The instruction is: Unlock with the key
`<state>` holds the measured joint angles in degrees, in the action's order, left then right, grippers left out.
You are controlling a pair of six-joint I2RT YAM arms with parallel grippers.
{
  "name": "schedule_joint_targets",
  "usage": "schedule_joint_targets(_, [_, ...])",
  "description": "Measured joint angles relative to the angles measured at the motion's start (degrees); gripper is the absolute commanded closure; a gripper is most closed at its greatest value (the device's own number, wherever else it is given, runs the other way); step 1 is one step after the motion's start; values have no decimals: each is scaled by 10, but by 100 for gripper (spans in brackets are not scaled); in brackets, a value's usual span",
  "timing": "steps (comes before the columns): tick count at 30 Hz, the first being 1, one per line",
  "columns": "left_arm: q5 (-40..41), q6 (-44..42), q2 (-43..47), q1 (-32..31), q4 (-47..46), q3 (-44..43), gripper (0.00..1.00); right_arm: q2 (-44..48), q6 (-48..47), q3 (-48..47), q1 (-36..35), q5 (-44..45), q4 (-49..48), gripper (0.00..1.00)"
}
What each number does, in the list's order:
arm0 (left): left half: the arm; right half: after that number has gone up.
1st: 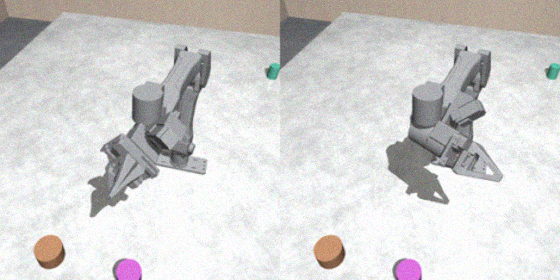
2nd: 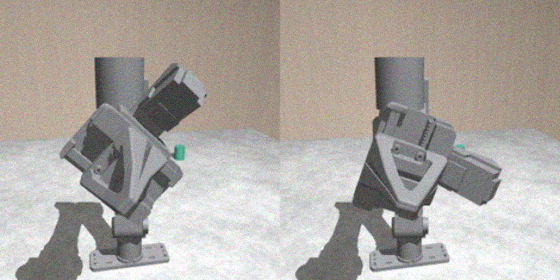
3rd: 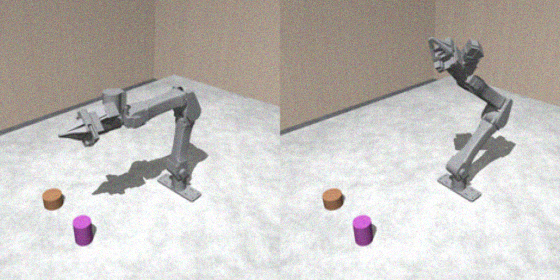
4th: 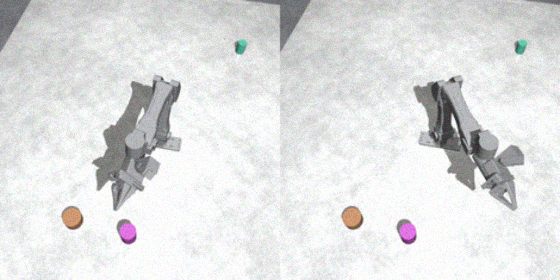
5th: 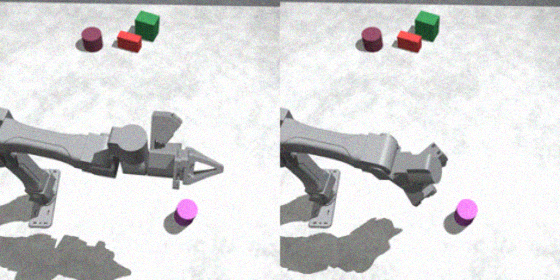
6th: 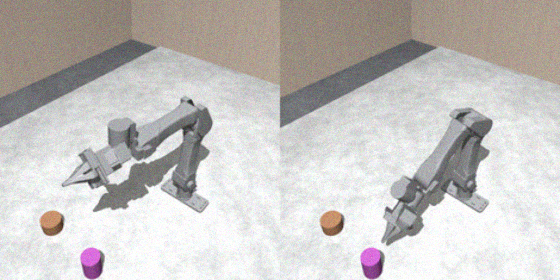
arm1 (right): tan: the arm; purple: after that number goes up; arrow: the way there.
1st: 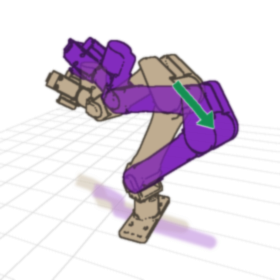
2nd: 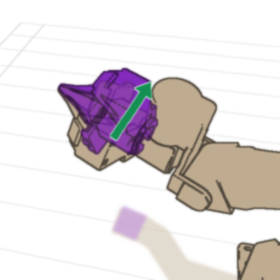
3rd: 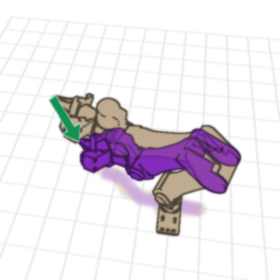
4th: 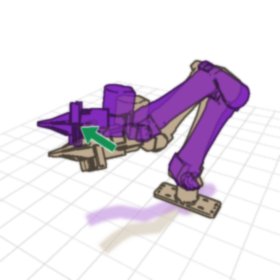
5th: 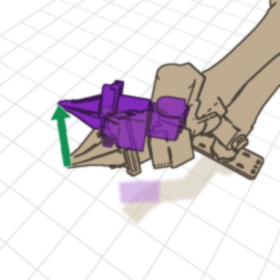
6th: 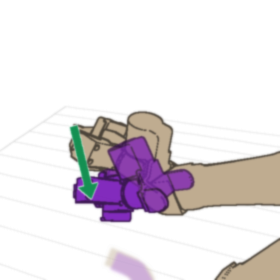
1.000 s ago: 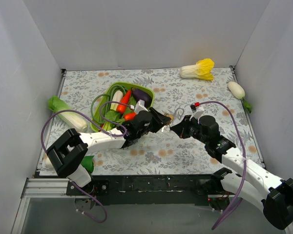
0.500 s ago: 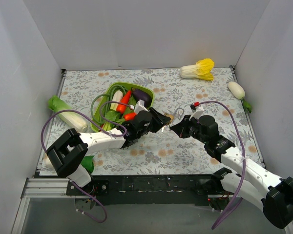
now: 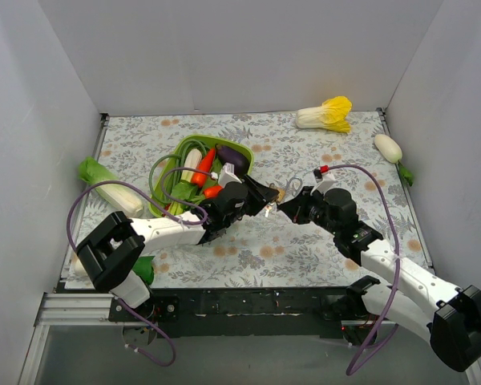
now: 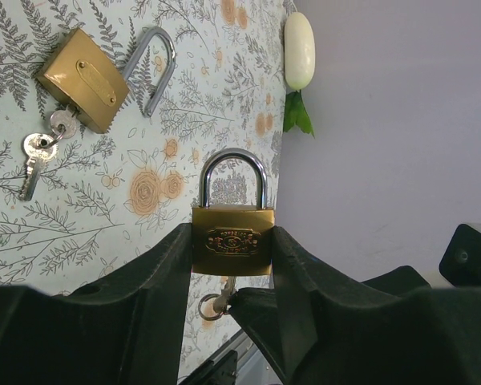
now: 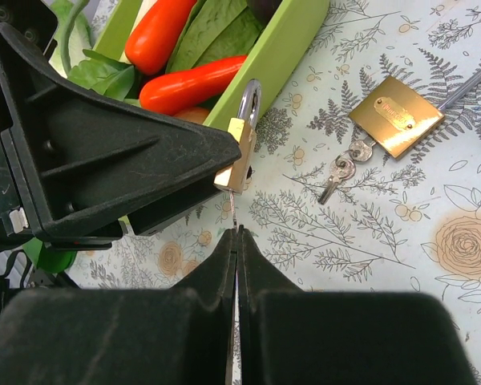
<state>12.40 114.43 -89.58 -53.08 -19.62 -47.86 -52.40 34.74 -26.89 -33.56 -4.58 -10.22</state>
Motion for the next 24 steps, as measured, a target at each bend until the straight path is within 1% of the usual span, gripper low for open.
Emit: schedule_joint_targets(24, [38, 0, -19, -10, -10, 3, 100, -26, 10, 0, -2, 14, -25, 99])
